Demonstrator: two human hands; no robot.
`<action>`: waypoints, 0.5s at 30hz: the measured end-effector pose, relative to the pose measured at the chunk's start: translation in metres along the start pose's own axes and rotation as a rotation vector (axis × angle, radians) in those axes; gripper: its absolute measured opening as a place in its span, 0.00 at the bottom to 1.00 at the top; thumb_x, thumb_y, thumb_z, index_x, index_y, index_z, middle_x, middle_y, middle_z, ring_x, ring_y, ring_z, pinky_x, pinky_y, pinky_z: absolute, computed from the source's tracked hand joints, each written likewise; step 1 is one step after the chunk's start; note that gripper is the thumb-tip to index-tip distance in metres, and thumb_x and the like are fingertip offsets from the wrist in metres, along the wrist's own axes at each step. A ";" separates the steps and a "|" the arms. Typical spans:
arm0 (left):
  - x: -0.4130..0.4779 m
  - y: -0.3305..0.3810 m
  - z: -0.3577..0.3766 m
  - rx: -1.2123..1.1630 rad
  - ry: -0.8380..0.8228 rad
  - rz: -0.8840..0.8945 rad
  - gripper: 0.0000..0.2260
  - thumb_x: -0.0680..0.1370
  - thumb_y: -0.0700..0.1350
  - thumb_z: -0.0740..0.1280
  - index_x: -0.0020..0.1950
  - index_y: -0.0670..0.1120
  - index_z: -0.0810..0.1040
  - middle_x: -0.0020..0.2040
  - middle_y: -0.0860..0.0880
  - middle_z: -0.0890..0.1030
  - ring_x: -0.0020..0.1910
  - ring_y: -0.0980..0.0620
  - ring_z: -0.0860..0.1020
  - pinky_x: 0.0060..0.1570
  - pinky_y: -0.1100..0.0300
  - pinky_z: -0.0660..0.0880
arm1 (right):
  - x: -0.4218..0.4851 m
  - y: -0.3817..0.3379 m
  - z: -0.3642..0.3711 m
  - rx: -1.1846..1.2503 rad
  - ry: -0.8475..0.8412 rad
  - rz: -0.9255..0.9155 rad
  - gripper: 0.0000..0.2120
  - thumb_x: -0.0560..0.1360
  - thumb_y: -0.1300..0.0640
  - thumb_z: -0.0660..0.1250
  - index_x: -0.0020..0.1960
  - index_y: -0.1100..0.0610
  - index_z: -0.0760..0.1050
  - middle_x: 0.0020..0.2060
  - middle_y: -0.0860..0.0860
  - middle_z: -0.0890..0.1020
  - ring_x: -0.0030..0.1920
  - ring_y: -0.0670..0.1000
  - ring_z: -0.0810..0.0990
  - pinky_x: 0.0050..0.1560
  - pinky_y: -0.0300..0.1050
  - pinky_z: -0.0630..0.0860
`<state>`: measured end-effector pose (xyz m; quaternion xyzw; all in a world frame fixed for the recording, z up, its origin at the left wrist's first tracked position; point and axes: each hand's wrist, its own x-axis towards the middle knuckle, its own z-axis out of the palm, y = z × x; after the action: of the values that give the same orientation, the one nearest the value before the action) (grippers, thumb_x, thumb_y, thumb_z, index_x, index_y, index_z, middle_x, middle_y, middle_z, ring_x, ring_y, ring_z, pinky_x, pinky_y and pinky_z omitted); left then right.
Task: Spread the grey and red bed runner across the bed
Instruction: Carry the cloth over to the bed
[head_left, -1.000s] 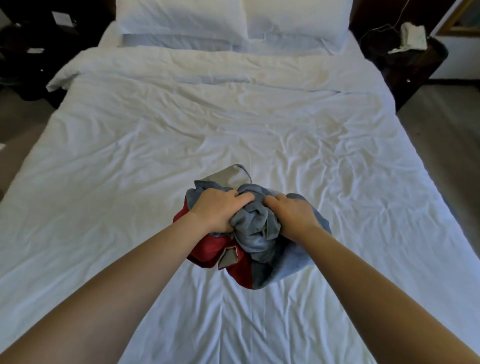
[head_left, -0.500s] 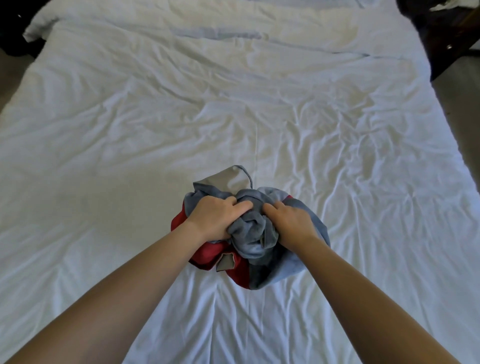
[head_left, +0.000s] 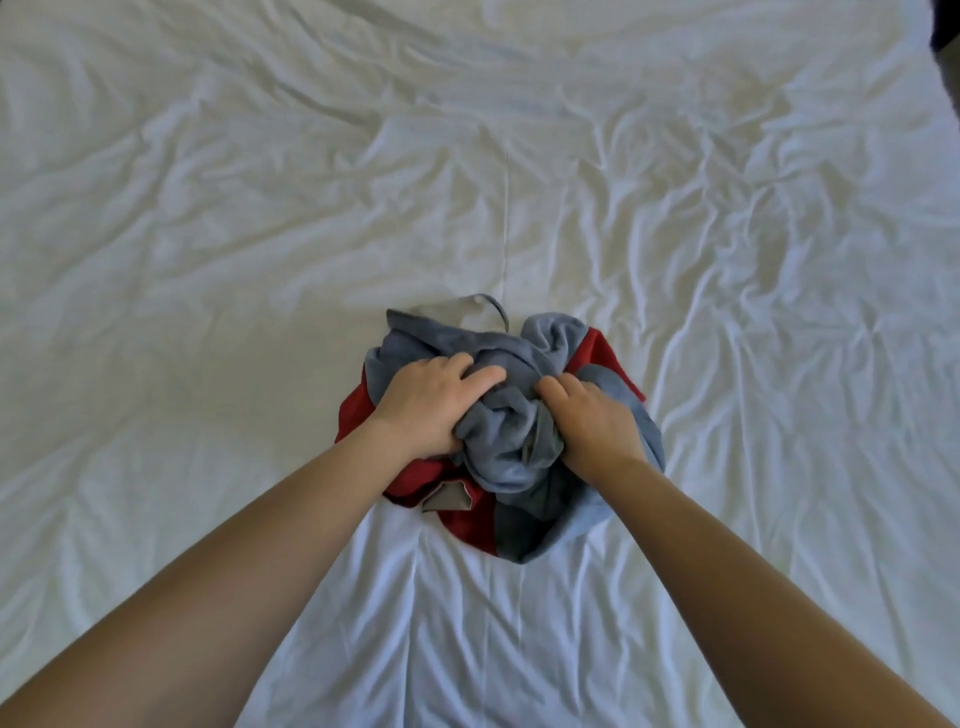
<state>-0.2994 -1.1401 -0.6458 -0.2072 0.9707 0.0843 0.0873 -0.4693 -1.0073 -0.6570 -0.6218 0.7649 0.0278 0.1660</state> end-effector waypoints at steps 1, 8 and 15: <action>0.002 -0.001 0.005 -0.016 0.000 -0.019 0.30 0.65 0.54 0.71 0.64 0.53 0.64 0.49 0.47 0.74 0.42 0.46 0.77 0.33 0.57 0.68 | 0.000 0.003 0.004 0.013 0.004 0.014 0.18 0.72 0.57 0.68 0.59 0.51 0.65 0.51 0.50 0.73 0.51 0.55 0.74 0.30 0.48 0.71; 0.010 0.001 0.033 0.047 -0.127 -0.081 0.52 0.59 0.58 0.76 0.75 0.56 0.50 0.70 0.42 0.61 0.68 0.41 0.64 0.68 0.38 0.62 | -0.004 0.021 0.032 0.080 -0.085 0.016 0.42 0.68 0.45 0.72 0.74 0.49 0.52 0.71 0.49 0.62 0.74 0.57 0.57 0.63 0.62 0.69; 0.031 -0.003 0.053 0.037 -0.214 -0.140 0.59 0.56 0.62 0.77 0.75 0.59 0.40 0.76 0.41 0.50 0.74 0.39 0.53 0.69 0.35 0.54 | 0.015 0.031 0.047 0.060 -0.243 0.061 0.62 0.59 0.41 0.78 0.75 0.42 0.35 0.76 0.47 0.50 0.76 0.58 0.48 0.67 0.69 0.63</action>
<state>-0.3185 -1.1445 -0.7043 -0.2626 0.9404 0.0819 0.1998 -0.4909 -1.0032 -0.7108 -0.5849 0.7582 0.0851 0.2753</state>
